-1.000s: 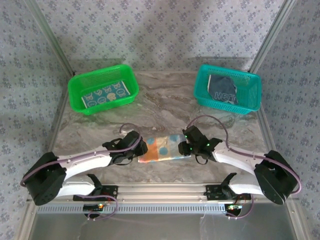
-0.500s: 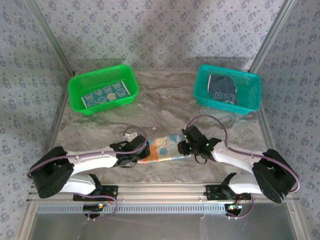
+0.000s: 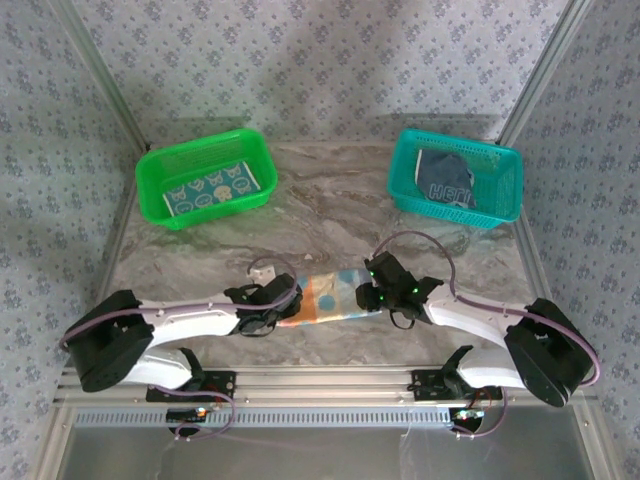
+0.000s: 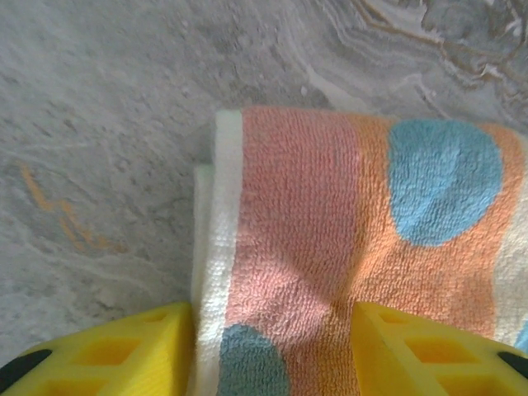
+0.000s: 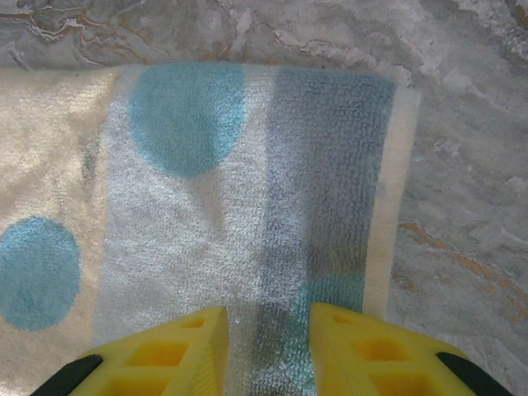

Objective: Fold and stack the towels

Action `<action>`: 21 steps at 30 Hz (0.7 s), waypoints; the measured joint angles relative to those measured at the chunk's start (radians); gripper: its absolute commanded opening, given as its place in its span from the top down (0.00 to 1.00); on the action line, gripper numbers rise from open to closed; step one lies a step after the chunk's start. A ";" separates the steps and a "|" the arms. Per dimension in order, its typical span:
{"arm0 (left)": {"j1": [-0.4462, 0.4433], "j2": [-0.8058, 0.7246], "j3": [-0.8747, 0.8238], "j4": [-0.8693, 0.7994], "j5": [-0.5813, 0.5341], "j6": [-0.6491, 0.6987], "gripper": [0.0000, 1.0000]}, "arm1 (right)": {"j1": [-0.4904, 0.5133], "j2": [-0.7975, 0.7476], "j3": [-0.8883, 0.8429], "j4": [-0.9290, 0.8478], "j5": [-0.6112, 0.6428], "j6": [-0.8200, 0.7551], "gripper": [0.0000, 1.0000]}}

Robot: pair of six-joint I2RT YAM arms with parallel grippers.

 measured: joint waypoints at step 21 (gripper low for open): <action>-0.013 0.128 0.117 -0.105 -0.096 0.000 1.00 | -0.022 -0.158 -0.016 -0.042 0.013 0.016 0.24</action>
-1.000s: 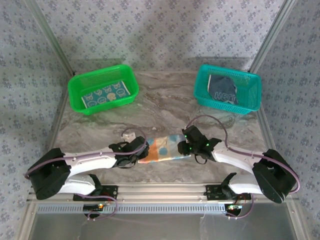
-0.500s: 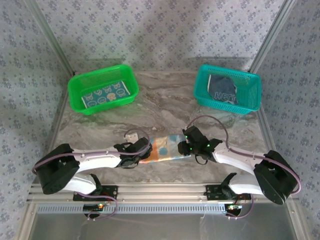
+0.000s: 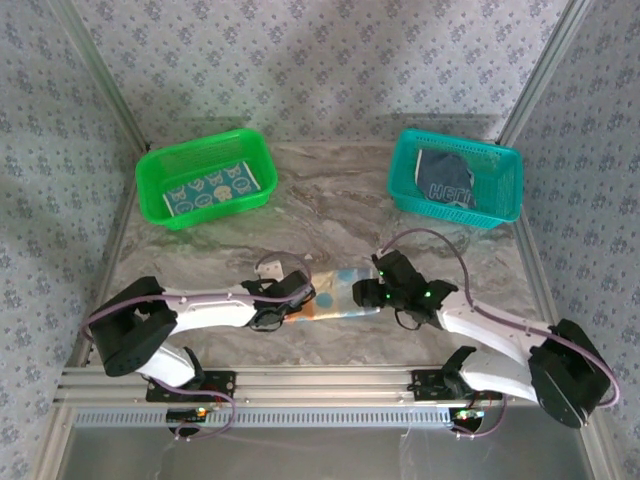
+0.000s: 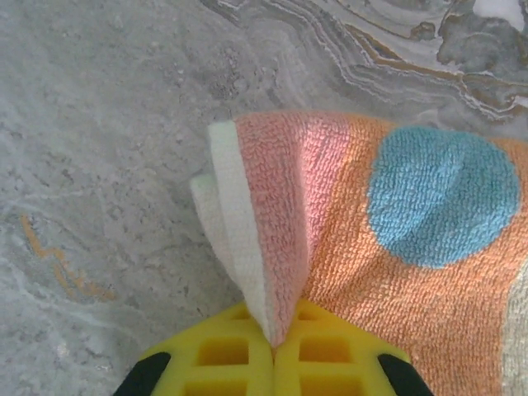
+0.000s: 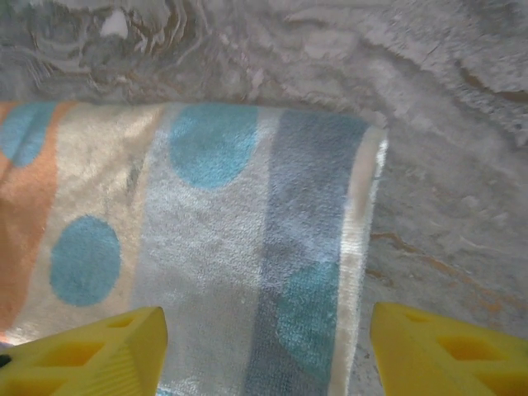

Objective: Fold and stack the towels

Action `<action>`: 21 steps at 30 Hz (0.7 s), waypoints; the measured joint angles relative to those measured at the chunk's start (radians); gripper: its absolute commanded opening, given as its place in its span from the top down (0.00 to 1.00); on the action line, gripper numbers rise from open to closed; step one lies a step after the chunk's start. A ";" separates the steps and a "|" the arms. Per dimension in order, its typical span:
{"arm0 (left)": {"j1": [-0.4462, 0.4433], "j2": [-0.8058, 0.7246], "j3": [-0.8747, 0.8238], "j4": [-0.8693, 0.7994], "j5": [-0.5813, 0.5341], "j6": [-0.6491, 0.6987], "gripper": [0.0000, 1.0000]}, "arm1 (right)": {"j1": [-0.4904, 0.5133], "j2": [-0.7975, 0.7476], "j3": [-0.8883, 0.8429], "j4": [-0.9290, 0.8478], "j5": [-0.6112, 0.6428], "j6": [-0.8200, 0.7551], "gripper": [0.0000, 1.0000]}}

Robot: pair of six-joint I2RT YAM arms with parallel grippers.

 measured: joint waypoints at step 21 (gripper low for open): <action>0.116 -0.256 0.479 -0.709 -0.118 0.280 1.00 | -0.084 -0.293 -0.084 -0.046 0.018 0.022 0.00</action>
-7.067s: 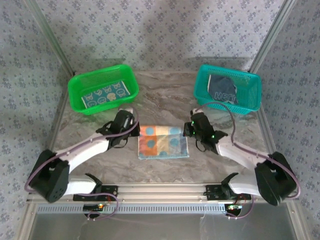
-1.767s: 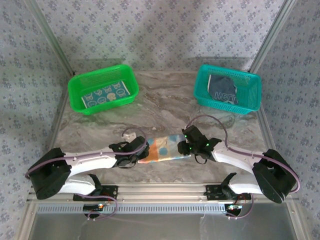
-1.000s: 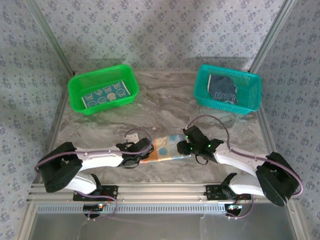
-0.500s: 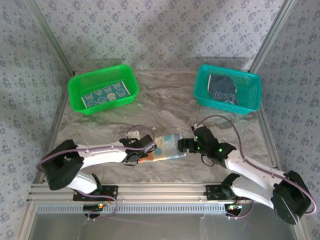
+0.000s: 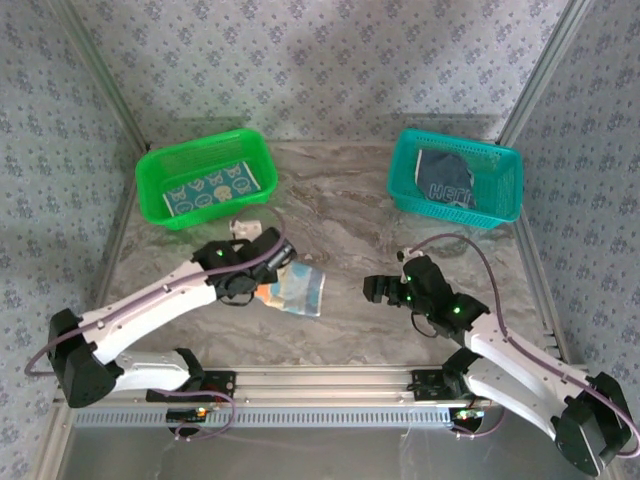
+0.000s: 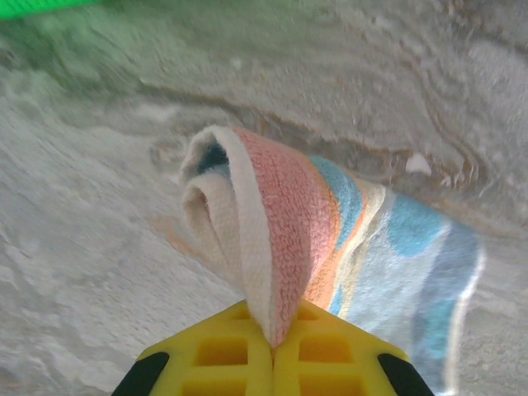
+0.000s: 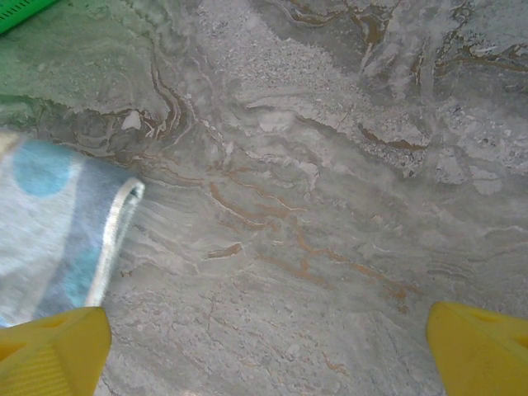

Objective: Fold and stack the towels

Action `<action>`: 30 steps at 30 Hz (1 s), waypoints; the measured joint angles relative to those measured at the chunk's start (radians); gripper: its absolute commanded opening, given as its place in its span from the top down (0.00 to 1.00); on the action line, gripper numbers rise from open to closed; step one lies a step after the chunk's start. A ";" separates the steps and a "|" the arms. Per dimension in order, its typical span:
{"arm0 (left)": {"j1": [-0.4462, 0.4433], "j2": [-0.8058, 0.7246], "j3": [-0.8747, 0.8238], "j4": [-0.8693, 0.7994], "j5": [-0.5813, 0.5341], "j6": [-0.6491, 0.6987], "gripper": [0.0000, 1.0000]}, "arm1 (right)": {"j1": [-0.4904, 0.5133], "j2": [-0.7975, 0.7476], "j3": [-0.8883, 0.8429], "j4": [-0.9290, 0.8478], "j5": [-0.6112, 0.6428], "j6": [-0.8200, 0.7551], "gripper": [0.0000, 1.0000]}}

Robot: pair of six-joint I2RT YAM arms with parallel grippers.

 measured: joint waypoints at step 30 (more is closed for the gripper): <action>0.694 0.430 0.991 -0.142 0.248 0.433 1.00 | -0.002 -0.047 -0.031 -0.029 0.030 0.029 0.00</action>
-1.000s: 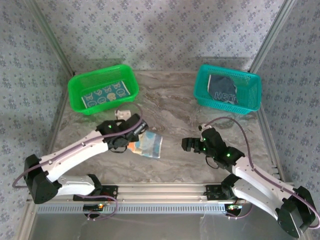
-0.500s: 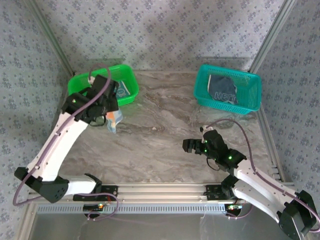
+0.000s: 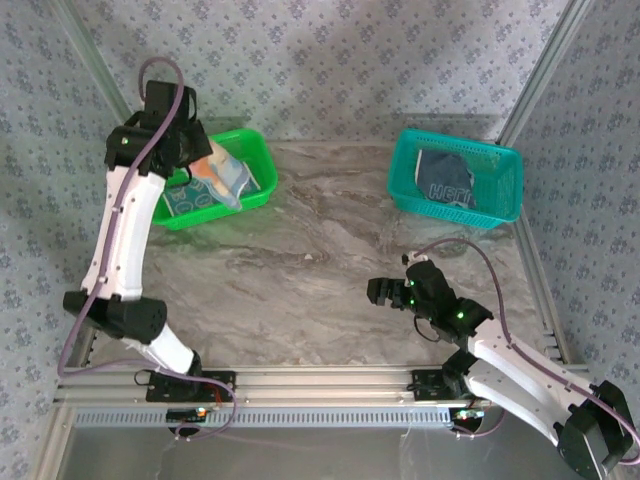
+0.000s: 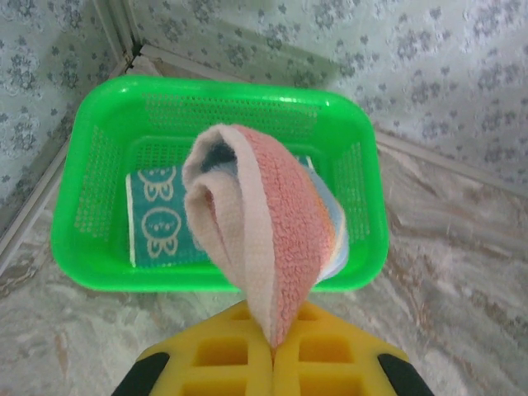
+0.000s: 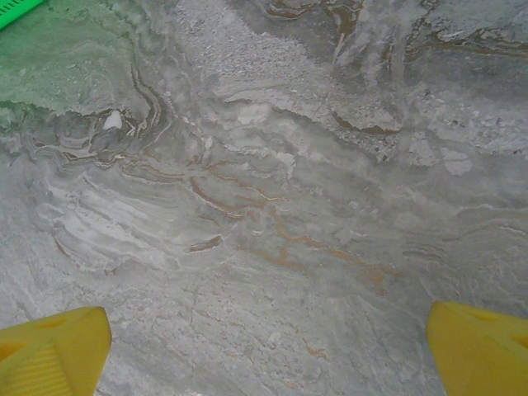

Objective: Fold and stack the towels

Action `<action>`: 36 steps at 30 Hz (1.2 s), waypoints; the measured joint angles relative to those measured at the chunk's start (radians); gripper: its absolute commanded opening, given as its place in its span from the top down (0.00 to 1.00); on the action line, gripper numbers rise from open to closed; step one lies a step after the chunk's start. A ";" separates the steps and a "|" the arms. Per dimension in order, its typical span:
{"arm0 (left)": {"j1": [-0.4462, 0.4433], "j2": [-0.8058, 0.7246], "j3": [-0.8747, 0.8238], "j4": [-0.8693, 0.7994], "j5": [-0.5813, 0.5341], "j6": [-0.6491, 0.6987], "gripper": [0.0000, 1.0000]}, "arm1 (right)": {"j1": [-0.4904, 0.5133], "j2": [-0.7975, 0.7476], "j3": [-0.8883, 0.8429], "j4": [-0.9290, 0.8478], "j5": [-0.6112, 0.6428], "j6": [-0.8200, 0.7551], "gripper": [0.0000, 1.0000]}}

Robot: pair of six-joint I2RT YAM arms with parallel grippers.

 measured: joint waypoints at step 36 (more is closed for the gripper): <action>0.009 0.663 0.579 0.102 0.364 -0.218 1.00 | 0.000 0.073 0.073 -0.111 0.064 0.044 0.00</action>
